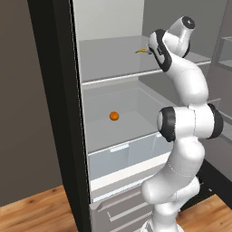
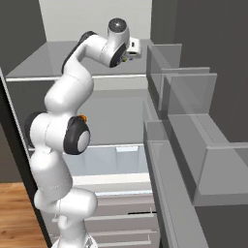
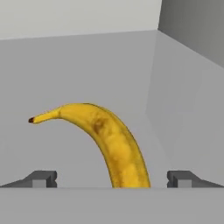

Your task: Retrieve the banana and tangerine from the fridge and place them into the bowl on the dining table.

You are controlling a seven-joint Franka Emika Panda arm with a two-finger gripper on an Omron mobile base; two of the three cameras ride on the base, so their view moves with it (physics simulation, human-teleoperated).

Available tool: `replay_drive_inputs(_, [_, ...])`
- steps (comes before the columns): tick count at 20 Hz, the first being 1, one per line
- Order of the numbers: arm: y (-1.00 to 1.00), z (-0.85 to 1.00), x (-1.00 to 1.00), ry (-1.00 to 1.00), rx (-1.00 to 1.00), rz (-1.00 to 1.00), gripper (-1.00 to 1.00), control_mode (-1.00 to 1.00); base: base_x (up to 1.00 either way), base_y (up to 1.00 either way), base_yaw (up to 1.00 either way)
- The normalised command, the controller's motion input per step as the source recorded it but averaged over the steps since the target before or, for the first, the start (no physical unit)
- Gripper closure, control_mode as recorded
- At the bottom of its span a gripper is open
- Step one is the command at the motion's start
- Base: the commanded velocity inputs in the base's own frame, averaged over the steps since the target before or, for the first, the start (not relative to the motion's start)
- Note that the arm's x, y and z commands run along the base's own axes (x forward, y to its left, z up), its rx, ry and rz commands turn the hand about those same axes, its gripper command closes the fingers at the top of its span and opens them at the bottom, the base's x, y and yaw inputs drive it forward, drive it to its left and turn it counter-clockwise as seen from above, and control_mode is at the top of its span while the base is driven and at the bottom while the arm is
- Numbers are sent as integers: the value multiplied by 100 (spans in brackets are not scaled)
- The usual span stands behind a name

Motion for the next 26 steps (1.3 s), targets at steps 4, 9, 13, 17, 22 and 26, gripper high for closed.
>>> replay_drive_inputs(4, [-6,-4,50,0,0,8,-100,-100,0,0,0])
replay_drive_inputs(9, [-9,-6,49,0,0,9,-100,-100,0,0,0])
replay_drive_inputs(13, [-3,-13,35,3,0,9,-100,-100,0,0,0])
replay_drive_inputs(17, [11,-37,0,4,-3,8,-100,-100,0,0,0])
replay_drive_inputs(22, [41,-42,-1,0,-11,4,100,-100,0,0,0])
replay_drive_inputs(26, [86,-72,-56,-18,-27,0,100,-100,0,0,0])
